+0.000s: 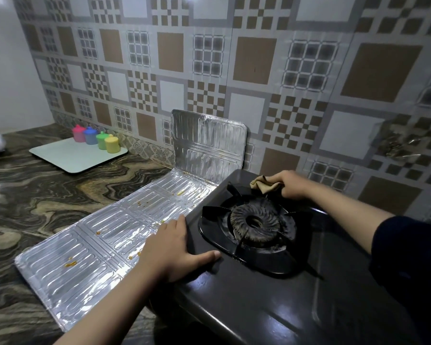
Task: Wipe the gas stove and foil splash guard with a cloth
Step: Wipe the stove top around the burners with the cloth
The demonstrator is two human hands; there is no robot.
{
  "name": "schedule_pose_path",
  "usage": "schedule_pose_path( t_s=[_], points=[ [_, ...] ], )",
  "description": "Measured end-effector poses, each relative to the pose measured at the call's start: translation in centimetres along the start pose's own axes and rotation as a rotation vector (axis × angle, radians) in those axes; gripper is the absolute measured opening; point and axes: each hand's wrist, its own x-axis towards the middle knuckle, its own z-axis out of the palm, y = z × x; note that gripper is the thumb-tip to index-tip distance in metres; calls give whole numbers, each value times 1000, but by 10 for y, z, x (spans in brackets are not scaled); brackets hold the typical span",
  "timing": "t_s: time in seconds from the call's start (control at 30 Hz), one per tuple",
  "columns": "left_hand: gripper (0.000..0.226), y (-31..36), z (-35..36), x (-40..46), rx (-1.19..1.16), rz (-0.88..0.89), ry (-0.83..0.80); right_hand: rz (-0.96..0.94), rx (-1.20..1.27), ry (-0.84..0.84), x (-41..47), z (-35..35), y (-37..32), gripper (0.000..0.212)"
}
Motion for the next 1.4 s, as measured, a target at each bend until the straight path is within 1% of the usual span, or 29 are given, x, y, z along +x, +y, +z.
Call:
schedule_pose_path(
  t_s=[0.07, 0.13, 0.2, 0.33, 0.47, 0.6, 0.67, 0.8, 0.93, 1.07, 1.13, 1.2, 1.3, 1.4],
  points=[
    [139, -1, 0, 0, -15, 0, 11, 2, -17, 29, -7, 6, 0, 79],
    [136, 0, 0, 0, -17, -4, 16, -10, -55, 59, -11, 7, 1, 80],
    [137, -1, 1, 0, -12, -5, 19, -17, -87, 58, -9, 7, -2, 75],
    [139, -1, 0, -1, -33, -15, 17, -68, -247, 24, -2, 1, -13, 55],
    [145, -1, 1, 0, -41, -43, 0, -62, -323, 34, -2, -3, -19, 51],
    [141, -1, 1, 1, -41, -56, 1, -55, -274, 53, -6, 4, -13, 51],
    [139, -1, 1, 0, -40, -60, 11, -28, -214, 78, -8, 7, -11, 55],
    [144, 1, 0, -2, -45, -75, 8, 30, -114, 151, -11, 14, -9, 53],
    [142, 2, 0, -2, -44, -75, 10, 141, -66, 183, -10, 19, -15, 54],
    [140, 0, 2, -2, -57, -70, 6, 301, -51, 236, -16, 18, -18, 45],
    [134, -1, 2, -1, -59, -55, 13, 339, -97, 192, -25, 13, -12, 38],
    [128, -2, 3, 0, -63, -39, 29, 354, -171, 104, -40, 6, -6, 33],
    [119, -3, 3, 0, -60, -16, 40, 395, -259, 27, -62, -3, 3, 30],
    [118, -1, 2, -2, -56, -11, 38, 402, -319, -66, -80, -9, 8, 29]
  ],
)
